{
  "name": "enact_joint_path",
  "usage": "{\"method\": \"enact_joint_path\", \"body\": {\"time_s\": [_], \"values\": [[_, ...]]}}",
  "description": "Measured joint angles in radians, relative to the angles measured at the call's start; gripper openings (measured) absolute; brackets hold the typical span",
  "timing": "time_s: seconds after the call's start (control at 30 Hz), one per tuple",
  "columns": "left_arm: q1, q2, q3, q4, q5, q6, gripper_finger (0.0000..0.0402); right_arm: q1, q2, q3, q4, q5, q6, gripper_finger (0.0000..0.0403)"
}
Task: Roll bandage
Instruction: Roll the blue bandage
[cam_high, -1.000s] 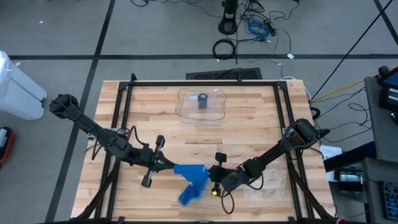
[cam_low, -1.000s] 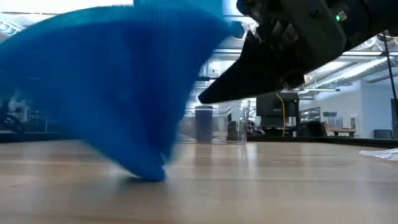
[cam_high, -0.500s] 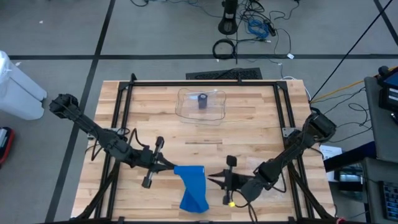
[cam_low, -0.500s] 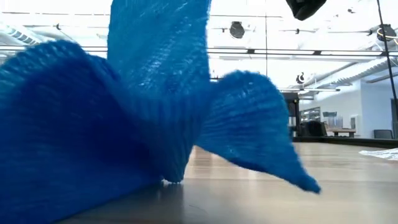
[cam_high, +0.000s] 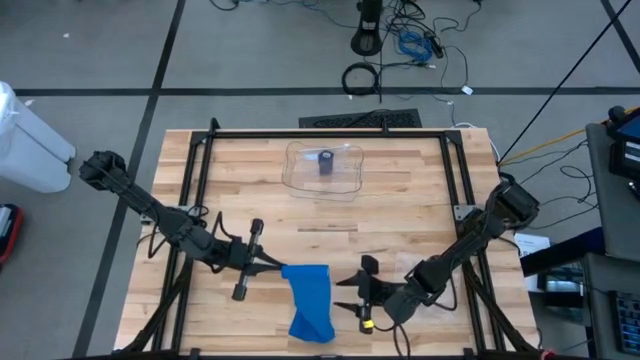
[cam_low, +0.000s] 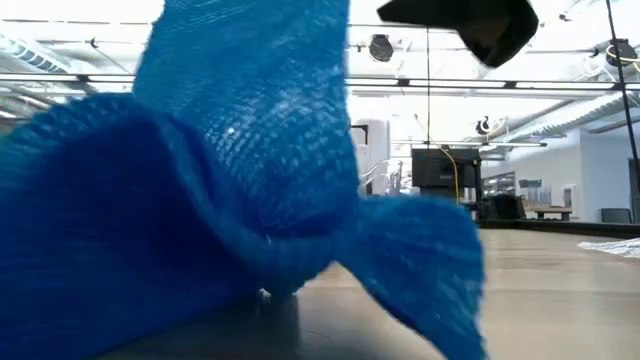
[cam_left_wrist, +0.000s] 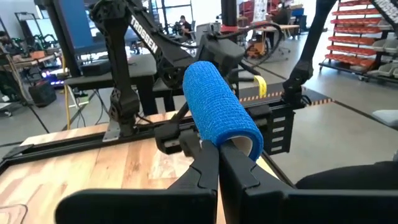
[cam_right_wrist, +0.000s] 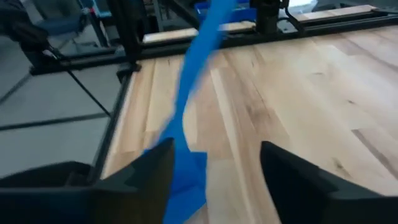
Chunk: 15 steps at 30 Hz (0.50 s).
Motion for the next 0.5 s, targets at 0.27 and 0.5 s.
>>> {"method": "enact_joint_path", "body": {"time_s": [0.27,0.5], "values": [[0.0,0.0,0.0,-0.002,-0.004,-0.001,0.0,-0.052,0.115,0.0,0.197,-0.109,-0.063,0.0308],[0.0,0.0,0.0,-0.041,-0.019,-0.001,0.0,-0.078,0.123,0.0,0.283,-0.177,-0.081,0.0297]]}}
